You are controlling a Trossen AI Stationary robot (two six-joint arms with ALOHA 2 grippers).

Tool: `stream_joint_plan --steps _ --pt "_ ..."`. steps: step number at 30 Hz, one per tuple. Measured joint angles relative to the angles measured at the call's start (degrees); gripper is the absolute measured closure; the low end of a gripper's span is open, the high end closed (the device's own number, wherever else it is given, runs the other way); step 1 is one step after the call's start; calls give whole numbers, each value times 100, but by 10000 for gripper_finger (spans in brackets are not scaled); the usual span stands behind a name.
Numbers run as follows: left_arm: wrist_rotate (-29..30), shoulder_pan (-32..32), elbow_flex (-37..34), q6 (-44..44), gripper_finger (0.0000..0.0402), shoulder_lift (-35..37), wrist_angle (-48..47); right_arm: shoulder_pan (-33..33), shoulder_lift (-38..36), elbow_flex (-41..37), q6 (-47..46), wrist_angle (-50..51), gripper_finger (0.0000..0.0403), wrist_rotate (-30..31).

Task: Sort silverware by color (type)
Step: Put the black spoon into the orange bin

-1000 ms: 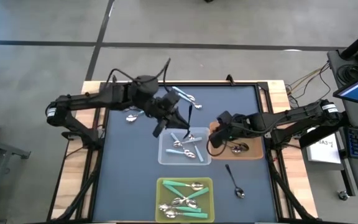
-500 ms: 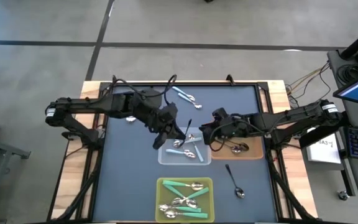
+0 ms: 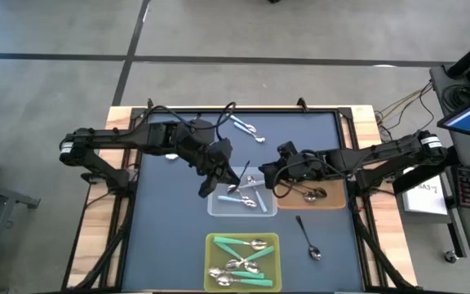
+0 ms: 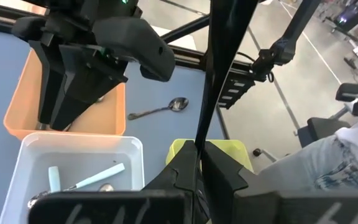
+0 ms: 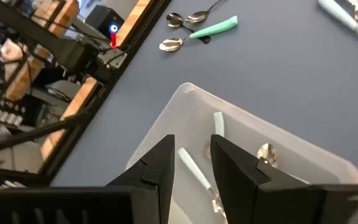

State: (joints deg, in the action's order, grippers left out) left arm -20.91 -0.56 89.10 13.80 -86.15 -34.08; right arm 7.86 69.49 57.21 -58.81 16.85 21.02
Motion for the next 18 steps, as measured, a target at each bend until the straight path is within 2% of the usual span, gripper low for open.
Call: stream_joint_plan --steps 5,10,18 --pt "-9 0 0 -108 401 0 -50 0 0 0 605 0 307 2" --pt "-17 0 0 -112 401 0 -49 0 0 0 -35 -2 307 2" --pt "-16 14 -20 -136 401 0 -43 -11 -187 -2 -168 18 309 -46"
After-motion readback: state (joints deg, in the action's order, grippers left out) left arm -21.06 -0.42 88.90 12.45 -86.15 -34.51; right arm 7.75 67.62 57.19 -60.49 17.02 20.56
